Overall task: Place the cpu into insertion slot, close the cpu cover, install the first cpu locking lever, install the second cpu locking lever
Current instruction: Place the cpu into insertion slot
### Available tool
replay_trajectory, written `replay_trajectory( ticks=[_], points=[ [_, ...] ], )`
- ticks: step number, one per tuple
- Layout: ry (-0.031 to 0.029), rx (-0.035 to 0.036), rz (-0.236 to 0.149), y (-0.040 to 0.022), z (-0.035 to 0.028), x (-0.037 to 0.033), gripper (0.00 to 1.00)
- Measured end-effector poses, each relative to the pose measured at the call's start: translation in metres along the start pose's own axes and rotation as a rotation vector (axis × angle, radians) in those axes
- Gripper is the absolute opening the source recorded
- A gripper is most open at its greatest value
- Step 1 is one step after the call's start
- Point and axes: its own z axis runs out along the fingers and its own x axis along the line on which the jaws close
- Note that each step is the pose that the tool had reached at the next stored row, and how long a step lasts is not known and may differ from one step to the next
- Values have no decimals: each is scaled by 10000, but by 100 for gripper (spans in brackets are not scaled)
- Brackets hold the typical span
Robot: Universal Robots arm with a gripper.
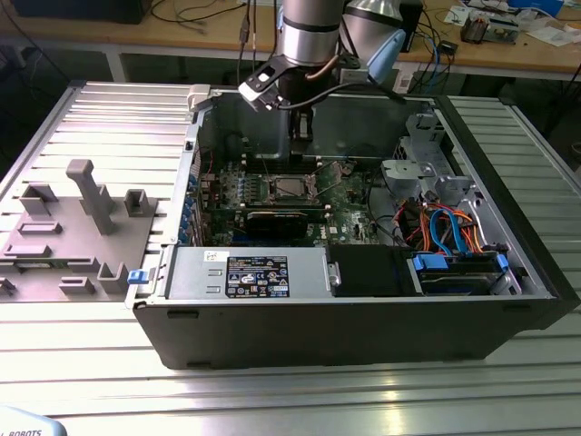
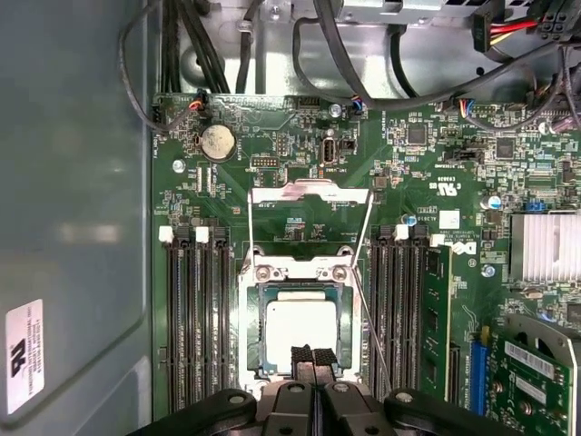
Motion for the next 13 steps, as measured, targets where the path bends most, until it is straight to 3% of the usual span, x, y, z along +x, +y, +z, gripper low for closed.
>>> replay_trajectory(
  ticks=[6, 13],
  points=[
    [0, 0, 0, -2, -112, -8, 11],
    [1, 0, 0, -2, -125, -8, 11]
  ],
)
